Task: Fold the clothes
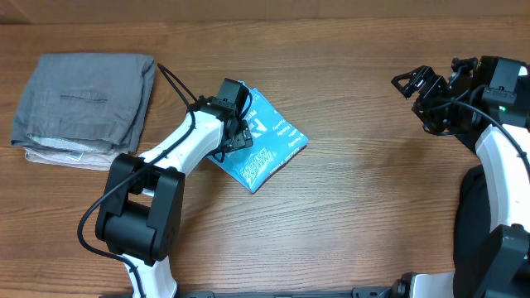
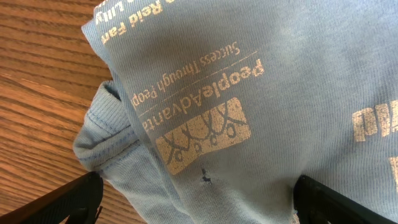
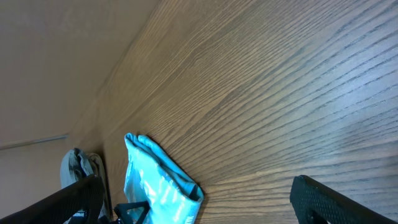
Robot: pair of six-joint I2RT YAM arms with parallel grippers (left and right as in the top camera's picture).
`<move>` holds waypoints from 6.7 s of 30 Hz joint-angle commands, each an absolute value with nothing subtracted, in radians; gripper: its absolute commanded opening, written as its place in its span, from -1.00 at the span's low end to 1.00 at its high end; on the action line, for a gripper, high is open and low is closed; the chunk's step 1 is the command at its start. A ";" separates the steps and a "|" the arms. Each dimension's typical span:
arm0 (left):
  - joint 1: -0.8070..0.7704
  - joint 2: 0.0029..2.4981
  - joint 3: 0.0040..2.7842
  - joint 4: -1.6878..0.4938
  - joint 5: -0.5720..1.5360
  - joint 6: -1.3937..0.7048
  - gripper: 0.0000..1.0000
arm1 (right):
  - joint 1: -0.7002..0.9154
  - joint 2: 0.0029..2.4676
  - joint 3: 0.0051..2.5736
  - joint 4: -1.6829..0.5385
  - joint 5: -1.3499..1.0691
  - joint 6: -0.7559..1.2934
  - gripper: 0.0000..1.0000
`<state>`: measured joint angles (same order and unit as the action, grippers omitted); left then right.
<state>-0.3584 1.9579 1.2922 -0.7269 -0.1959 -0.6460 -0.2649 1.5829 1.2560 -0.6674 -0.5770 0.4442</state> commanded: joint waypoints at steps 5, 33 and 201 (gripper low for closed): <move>-0.352 1.961 1.334 -0.825 -0.318 -0.606 1.00 | -0.264 1.579 1.262 -0.664 -0.585 0.442 1.00; -0.320 1.924 1.312 -0.823 -0.194 -0.688 1.00 | -0.264 1.579 1.262 -0.664 -0.585 0.442 1.00; -0.253 1.827 1.418 -0.713 -0.078 -0.112 -0.92 | -0.264 1.579 1.262 -0.664 -0.585 0.442 1.00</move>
<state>-0.2489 1.8286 1.2812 -0.6647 -0.0040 -0.3187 -0.2649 1.5829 1.2564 -0.6674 -0.5774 0.4446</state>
